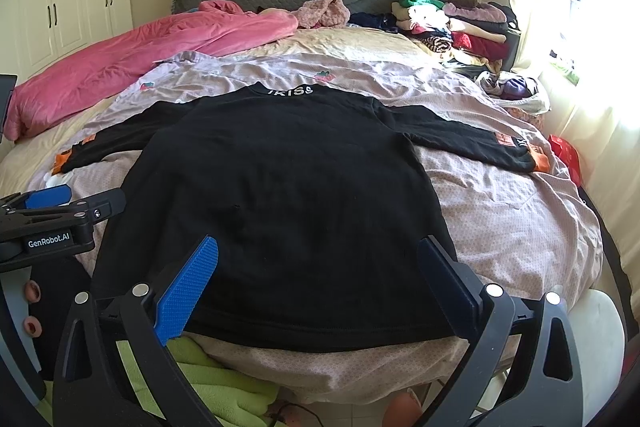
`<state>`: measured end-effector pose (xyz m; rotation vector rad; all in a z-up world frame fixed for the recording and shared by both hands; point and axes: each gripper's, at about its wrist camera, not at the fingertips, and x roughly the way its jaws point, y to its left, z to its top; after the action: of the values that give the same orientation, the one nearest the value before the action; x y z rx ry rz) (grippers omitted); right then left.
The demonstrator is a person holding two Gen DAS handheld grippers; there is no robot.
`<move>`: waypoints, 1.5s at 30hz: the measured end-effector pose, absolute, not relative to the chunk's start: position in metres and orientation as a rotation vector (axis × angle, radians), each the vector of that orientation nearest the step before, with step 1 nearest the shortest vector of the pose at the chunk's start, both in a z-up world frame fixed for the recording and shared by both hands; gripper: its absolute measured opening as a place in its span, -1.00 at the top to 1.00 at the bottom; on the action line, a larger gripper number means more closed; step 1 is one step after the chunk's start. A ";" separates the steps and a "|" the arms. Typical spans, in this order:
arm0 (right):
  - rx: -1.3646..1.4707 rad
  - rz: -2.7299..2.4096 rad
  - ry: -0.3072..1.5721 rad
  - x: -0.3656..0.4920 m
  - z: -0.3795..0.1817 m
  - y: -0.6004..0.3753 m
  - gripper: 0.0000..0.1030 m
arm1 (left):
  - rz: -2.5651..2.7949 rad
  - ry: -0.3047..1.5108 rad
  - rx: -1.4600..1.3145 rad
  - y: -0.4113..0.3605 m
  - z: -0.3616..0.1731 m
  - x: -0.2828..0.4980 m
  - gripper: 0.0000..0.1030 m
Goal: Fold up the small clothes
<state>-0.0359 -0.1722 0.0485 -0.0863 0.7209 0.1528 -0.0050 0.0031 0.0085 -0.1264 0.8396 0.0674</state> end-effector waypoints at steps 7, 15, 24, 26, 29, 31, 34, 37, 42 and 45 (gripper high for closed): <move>-0.087 0.152 0.722 -0.035 0.047 -0.173 -0.92 | 0.066 0.839 -0.124 0.002 0.009 -0.006 -0.83; -0.085 0.155 0.727 -0.034 0.045 -0.175 -0.92 | 0.065 0.847 -0.126 0.000 0.006 -0.002 -0.83; -0.052 0.160 0.719 -0.016 0.049 -0.183 -0.92 | 0.091 0.847 -0.138 0.003 0.008 0.020 -0.83; -0.046 0.163 0.721 -0.010 0.049 -0.184 -0.92 | 0.094 0.844 -0.145 0.004 0.010 0.025 -0.83; -0.040 0.164 0.719 0.001 0.051 -0.187 -0.92 | 0.099 0.848 -0.163 0.006 0.013 0.035 -0.83; -0.040 0.162 0.705 0.009 0.055 -0.189 -0.92 | 0.107 0.839 -0.169 0.008 0.018 0.046 -0.83; -0.033 0.162 0.691 0.023 0.060 -0.192 -0.92 | 0.115 0.822 -0.186 0.011 0.024 0.059 -0.83; -0.037 0.165 0.682 0.037 0.066 -0.194 -0.92 | 0.130 0.811 -0.190 0.014 0.030 0.073 -0.83; -0.015 0.163 0.678 0.066 0.074 -0.203 -0.92 | 0.143 0.797 -0.183 0.018 0.038 0.095 -0.83; 0.002 0.152 0.683 0.082 0.076 -0.210 -0.92 | 0.150 0.795 -0.187 0.021 0.042 0.108 -0.83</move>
<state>0.0816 -0.2103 0.0758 0.0021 0.6828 0.1517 0.1080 0.0209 0.0421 -0.1866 0.7945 0.1498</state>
